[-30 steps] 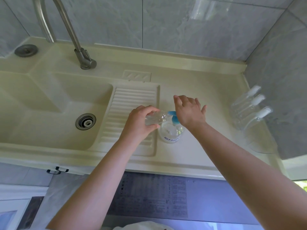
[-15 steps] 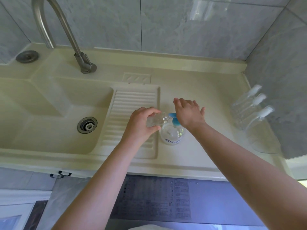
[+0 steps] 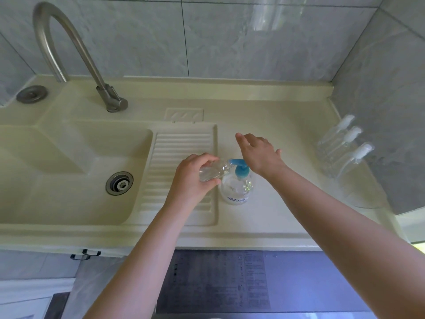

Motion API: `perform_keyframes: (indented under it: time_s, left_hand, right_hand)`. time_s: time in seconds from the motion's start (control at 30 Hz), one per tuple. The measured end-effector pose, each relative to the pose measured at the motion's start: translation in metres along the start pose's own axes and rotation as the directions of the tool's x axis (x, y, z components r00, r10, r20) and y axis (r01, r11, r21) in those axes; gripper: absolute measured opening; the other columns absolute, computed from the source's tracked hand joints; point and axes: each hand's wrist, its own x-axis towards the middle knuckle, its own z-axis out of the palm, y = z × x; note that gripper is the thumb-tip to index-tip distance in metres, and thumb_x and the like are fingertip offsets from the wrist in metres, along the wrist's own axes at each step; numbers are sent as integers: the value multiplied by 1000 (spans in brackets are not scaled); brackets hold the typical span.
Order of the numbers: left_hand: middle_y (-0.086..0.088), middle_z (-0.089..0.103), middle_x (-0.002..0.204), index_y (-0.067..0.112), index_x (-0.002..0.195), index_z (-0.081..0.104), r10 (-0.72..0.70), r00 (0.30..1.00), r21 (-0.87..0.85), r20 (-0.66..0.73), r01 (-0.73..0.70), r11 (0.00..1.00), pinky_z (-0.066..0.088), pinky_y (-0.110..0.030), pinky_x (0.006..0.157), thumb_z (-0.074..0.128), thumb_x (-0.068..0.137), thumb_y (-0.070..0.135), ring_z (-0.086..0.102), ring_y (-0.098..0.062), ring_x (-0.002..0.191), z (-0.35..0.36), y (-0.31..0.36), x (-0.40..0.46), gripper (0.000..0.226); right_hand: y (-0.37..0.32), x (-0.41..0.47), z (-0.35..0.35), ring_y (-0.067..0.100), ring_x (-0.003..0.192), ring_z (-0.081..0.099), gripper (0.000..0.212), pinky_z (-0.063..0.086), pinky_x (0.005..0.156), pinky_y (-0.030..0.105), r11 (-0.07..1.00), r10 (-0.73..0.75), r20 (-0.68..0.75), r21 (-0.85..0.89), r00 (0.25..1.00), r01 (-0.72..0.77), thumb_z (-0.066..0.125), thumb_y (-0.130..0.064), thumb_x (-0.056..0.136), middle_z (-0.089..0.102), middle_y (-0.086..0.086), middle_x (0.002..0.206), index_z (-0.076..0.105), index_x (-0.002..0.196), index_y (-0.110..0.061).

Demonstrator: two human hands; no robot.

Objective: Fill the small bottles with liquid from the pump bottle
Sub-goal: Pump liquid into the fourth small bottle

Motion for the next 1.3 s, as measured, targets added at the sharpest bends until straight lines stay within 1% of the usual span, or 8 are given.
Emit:
perform_keyframes:
  time_s: [0.13,0.27,0.4,0.63,0.8,0.9,1.17,1.3]
  left_hand:
    - [8,61,96,27,107,69,-2,1000,-8,5,2,1000,32,-1,79,85,67,15,57,-7,89,0,0,0,45]
    - [6,62,96,27,107,69,4,1000,8,15,-4,1000,33,-2,79,85,66,15,56,-8,89,1,0,1,45]
    - [6,61,95,26,107,70,7,1000,20,17,-7,1000,32,-1,79,85,66,15,56,-8,89,1,-1,1,46]
    - [8,60,96,27,107,68,3,1000,-17,7,-2,1000,32,0,79,85,69,15,57,-7,91,1,1,-2,43]
    - [10,60,95,29,106,68,1,1000,-23,6,-1,1000,33,-2,79,84,69,16,57,-7,91,1,1,-2,43]
    - [10,59,93,28,107,68,3,1000,-5,13,-3,1000,33,-3,78,85,68,16,56,-8,90,3,-2,0,44]
    - [8,61,96,27,107,68,14,1000,-28,10,-14,1000,34,-3,81,84,69,16,57,-7,91,2,-2,-2,43]
    - [8,62,97,28,107,68,16,1000,-53,7,-16,998,36,-5,82,85,69,16,57,-6,92,3,-2,-2,43]
  right_hand:
    - [1,-1,3,30,140,30,48,6,116,63,1000,-7,-1,-21,1000,7,23,-52,101,50,9,138,53,132,-31]
    - [6,-2,13,35,142,26,40,10,115,64,989,-14,15,-146,1000,16,27,-29,102,46,6,141,46,136,-32]
    - [5,-2,18,29,139,33,46,9,117,60,998,5,-20,-66,1000,-7,20,-41,102,51,5,138,50,135,-30]
    - [1,-5,4,30,141,31,50,5,116,60,1000,-10,-31,0,999,10,24,-55,101,48,8,142,52,136,-31]
    - [1,-4,7,31,141,28,40,6,115,63,990,-58,-25,-132,998,54,28,-42,102,48,4,141,51,133,-31]
    - [5,-2,12,34,149,14,46,2,118,61,975,-37,-12,-220,999,34,19,-36,102,37,2,153,43,142,-33]
    - [3,-6,12,31,151,10,45,-1,118,59,993,-50,-69,-111,996,42,25,-48,103,38,4,153,46,140,-33]
    - [-1,-2,6,28,149,16,49,-1,117,61,996,-61,-82,-71,995,55,24,-55,101,44,2,149,52,135,-33]
